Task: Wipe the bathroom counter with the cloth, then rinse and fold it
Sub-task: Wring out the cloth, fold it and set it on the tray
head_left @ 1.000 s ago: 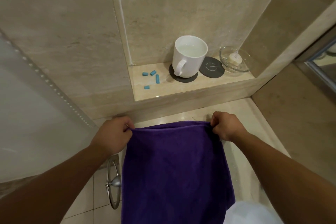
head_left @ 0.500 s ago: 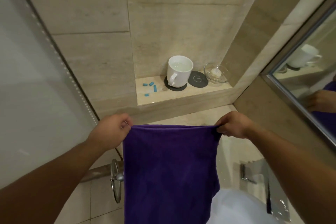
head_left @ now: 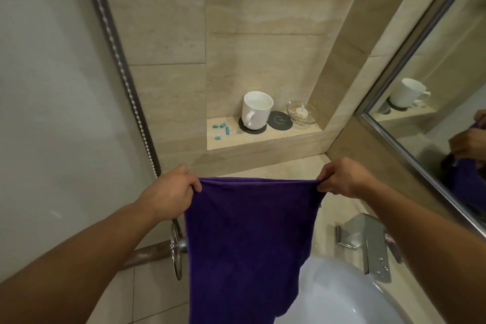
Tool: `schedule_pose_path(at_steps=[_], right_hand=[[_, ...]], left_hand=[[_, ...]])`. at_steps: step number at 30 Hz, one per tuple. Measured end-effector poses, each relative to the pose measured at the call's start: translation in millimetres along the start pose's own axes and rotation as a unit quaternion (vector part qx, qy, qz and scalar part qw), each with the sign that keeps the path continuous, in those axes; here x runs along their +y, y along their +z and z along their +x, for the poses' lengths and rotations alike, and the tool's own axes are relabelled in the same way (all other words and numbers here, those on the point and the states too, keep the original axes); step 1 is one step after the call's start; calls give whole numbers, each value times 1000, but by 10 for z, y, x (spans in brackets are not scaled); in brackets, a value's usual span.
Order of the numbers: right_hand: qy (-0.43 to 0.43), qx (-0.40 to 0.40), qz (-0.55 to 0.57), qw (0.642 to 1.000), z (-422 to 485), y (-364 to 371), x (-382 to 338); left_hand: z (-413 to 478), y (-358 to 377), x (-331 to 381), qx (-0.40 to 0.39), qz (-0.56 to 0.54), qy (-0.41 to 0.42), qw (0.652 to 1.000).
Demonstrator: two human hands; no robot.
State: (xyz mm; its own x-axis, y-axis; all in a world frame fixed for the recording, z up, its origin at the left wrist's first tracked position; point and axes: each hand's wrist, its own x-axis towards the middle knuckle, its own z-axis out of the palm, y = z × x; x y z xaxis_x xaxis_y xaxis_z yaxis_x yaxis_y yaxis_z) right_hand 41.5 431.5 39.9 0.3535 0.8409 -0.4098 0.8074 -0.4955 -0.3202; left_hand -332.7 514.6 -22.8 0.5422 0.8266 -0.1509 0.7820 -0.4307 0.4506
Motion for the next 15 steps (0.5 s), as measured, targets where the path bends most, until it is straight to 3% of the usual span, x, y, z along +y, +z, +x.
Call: schedule_pose_path(at_steps=[6, 15], right_hand=[[4, 20, -29, 999, -321, -308, -85], [7, 60, 60, 996, -1054, -818, -79]], left_hand=[[-98, -339, 197, 78, 2, 44, 996], [-527, -985, 654, 117, -151, 58, 980]])
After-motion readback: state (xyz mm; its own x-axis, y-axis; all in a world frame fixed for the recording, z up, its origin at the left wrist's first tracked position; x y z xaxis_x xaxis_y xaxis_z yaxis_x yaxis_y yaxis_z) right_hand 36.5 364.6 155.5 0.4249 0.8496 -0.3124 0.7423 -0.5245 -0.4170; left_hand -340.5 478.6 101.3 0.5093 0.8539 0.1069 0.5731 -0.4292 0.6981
